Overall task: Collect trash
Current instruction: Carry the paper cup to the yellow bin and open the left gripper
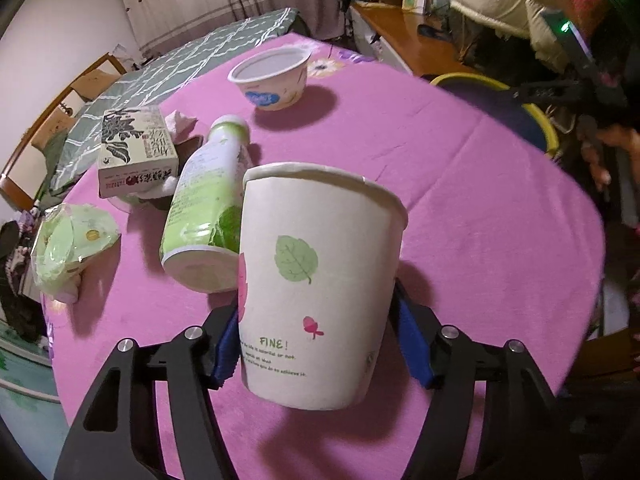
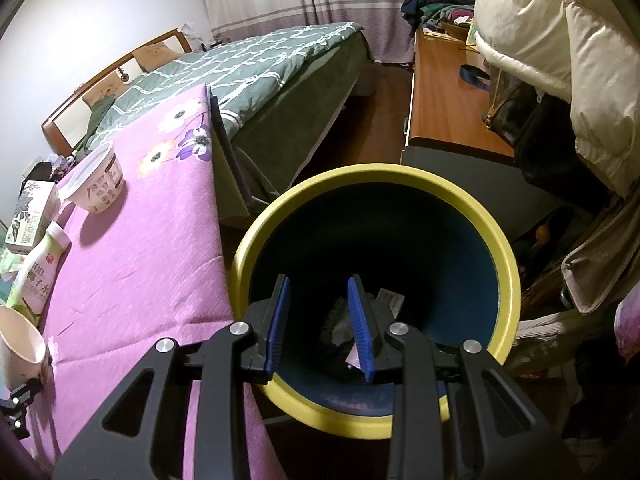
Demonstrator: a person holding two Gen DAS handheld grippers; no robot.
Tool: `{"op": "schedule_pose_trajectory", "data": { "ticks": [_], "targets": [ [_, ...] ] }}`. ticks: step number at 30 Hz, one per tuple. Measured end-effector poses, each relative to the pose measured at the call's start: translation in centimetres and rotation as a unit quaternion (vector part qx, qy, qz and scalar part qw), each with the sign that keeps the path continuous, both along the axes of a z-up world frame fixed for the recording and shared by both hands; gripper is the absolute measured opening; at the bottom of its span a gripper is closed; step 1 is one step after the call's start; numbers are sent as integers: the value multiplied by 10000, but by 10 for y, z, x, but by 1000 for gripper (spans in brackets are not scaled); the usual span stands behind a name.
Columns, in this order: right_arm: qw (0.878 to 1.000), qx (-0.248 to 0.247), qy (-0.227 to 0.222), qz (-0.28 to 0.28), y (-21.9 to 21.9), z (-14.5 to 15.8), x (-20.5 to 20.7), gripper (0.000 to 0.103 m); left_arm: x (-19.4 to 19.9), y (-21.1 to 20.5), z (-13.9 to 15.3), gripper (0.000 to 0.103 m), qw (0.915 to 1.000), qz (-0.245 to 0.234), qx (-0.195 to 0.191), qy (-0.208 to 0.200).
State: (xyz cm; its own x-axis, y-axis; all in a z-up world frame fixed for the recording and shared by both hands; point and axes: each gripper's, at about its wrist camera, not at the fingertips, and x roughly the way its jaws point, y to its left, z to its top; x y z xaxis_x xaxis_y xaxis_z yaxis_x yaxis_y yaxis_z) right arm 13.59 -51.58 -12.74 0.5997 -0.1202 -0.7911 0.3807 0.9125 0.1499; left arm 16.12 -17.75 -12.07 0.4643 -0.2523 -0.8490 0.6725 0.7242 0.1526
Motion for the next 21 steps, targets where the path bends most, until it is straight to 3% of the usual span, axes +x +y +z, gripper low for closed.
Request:
{"op": "schedule_pose_trajectory", "data": {
  "ticks": [10,17,21],
  "targets": [
    [9999,-44,-125,-56,-5,11,-19,29,-20,-22,30,65,9985,-213,-494,-49],
    [9989,-149,-353,-268,-20,27,-55,29,-3,-80,39,65,9961,-489,-738,36],
    [9975,-303,-457,-439,-28,35,-81,29,5,-136,44,65,9929,-844,-839,69]
  ]
}}
